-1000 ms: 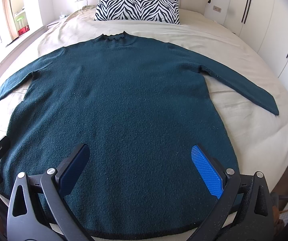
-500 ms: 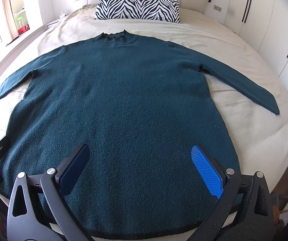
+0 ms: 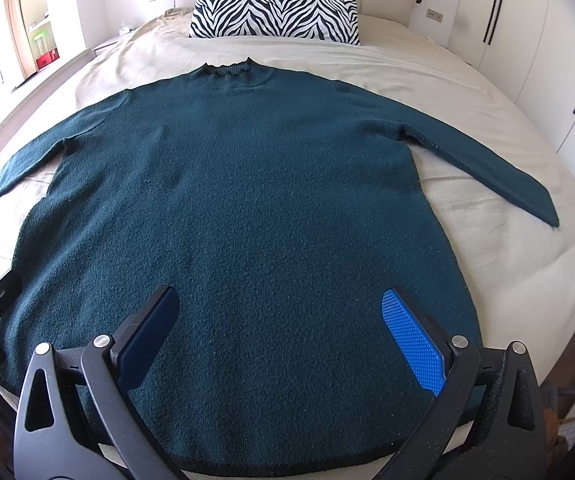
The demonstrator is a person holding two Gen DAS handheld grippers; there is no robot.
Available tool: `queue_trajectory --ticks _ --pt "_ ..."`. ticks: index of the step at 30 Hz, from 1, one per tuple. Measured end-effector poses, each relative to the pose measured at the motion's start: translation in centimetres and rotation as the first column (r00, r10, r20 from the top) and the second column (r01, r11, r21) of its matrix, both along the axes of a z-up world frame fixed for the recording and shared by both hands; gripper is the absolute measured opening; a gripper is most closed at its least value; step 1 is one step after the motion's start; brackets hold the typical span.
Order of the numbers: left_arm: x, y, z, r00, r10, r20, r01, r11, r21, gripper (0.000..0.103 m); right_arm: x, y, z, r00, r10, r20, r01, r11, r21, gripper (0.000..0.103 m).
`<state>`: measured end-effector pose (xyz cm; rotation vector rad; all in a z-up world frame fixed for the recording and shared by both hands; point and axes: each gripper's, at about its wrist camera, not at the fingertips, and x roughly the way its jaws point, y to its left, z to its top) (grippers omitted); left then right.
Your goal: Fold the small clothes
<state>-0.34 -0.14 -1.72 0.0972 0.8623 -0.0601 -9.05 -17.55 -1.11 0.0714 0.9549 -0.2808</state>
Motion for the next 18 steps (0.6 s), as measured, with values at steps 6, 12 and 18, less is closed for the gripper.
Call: queue_trajectory --ticks 6,12,18 --pt "0.05 0.02 0.04 1.000 0.000 0.000 0.000 1.000 0.000 0.103 -0.02 0.07 -0.16 1.000 0.000 -0.002 0.000 1.000 0.002 0.103" --pt "0.05 0.05 -0.05 1.000 -0.001 -0.001 0.001 1.000 -0.002 0.103 -0.03 0.08 -0.25 1.000 0.000 -0.003 0.000 1.000 0.005 0.103" --pt "-0.05 0.04 -0.28 1.000 -0.001 -0.003 0.001 1.000 -0.002 0.103 0.00 0.07 -0.36 1.000 0.001 -0.006 -0.001 1.000 0.007 0.103"
